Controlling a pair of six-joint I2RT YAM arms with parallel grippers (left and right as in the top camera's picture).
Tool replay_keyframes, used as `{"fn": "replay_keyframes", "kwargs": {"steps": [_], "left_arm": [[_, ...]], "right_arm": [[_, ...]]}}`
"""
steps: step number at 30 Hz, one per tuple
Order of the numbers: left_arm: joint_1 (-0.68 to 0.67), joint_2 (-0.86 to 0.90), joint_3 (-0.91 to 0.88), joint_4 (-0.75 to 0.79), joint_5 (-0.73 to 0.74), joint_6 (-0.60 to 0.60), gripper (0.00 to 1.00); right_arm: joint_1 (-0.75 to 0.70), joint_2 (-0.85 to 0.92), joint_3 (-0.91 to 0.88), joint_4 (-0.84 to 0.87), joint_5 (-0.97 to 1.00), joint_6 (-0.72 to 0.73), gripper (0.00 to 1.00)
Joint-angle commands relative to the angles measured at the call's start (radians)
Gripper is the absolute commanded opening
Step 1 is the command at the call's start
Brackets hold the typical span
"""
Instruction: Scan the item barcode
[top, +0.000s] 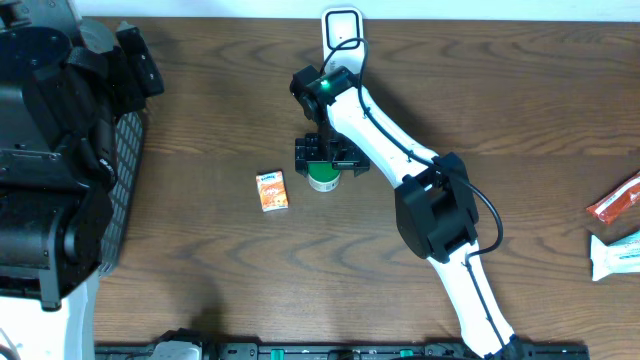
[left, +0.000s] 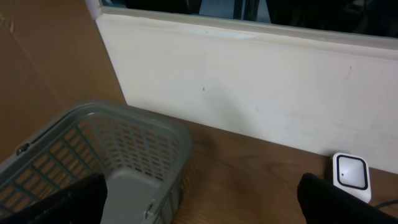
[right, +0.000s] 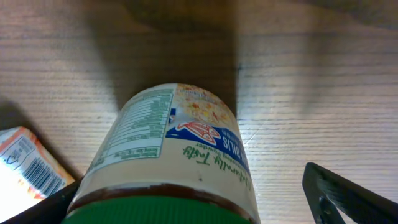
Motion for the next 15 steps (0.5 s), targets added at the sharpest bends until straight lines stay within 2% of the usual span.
{"fn": "replay_keyframes", "kwargs": {"steps": [1, 10, 15], "left_arm": [[0.004, -0.004, -0.003, 0.0, -0.003, -0.009, 0.98], [0.004, -0.004, -0.003, -0.001, -0.003, -0.009, 0.98], [0.004, -0.004, -0.003, -0.001, -0.003, -0.009, 0.98]], "right_arm": [[0.016, 0.027, 0.001, -0.004, 0.041, 0.022, 0.98], [0.027, 0.069, 0.001, -0.01, 0.041, 0.114, 0.86], [0.026, 0.069, 0.001, -0.006, 0.045, 0.134, 0.84]]}}
